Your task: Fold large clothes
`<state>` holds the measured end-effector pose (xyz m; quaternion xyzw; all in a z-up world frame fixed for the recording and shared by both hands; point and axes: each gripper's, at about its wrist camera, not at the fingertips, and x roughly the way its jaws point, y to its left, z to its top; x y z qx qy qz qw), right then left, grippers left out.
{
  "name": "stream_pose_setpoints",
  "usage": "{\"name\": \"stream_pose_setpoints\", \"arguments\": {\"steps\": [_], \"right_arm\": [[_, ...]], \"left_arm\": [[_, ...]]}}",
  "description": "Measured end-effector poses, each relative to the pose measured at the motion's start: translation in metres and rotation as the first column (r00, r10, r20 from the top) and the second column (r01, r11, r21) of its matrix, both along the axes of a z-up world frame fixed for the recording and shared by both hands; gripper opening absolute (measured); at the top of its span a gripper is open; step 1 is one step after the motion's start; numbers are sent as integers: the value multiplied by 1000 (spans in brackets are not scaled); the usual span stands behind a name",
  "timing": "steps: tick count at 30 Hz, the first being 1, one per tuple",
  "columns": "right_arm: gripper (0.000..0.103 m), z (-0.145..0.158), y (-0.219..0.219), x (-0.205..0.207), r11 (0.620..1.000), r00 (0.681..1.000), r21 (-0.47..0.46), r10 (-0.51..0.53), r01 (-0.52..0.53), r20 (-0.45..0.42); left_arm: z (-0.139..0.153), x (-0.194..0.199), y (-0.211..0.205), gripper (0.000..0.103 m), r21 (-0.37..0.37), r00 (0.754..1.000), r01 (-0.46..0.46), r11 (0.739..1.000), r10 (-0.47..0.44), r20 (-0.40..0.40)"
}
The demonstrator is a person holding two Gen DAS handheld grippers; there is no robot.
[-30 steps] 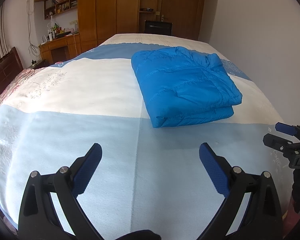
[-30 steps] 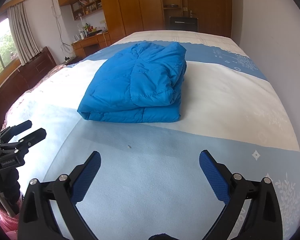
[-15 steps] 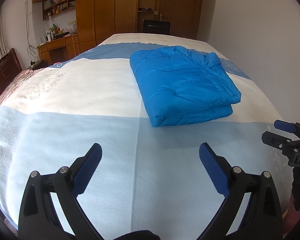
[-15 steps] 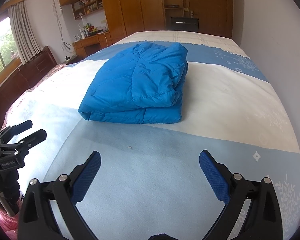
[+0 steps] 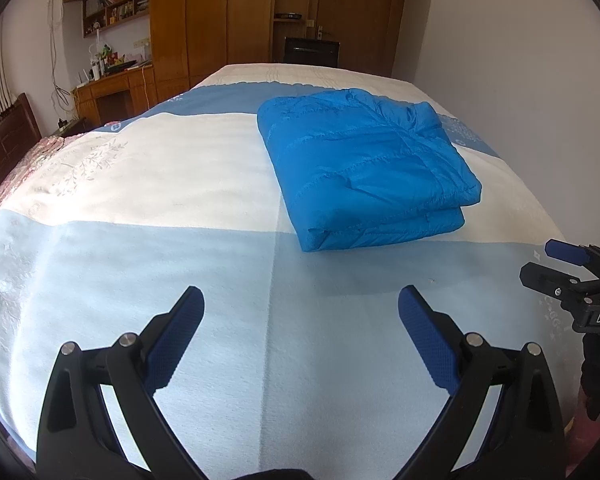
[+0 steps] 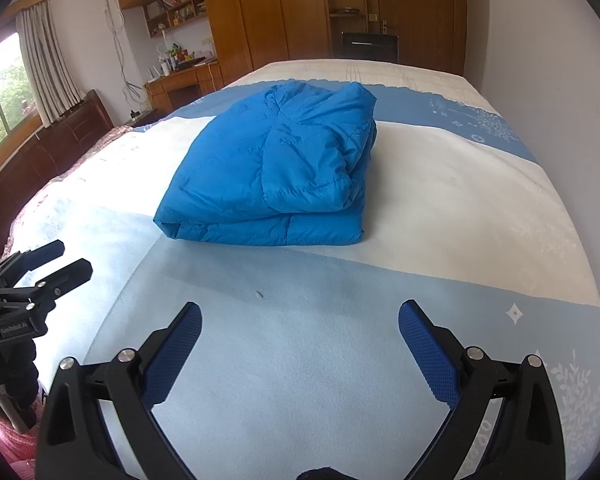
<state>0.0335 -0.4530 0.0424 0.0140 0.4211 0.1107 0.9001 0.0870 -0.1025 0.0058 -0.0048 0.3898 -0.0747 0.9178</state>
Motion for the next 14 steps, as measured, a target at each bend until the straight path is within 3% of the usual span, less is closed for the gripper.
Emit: {"name": "stream_pose_setpoints", "arguments": {"steps": [14], "right_arm": [[99, -3, 0, 4, 1000, 1000, 0, -1, 1, -5]], "left_arm": [[-2, 2, 0, 97, 7, 1000, -1, 1000, 1, -5]]}}
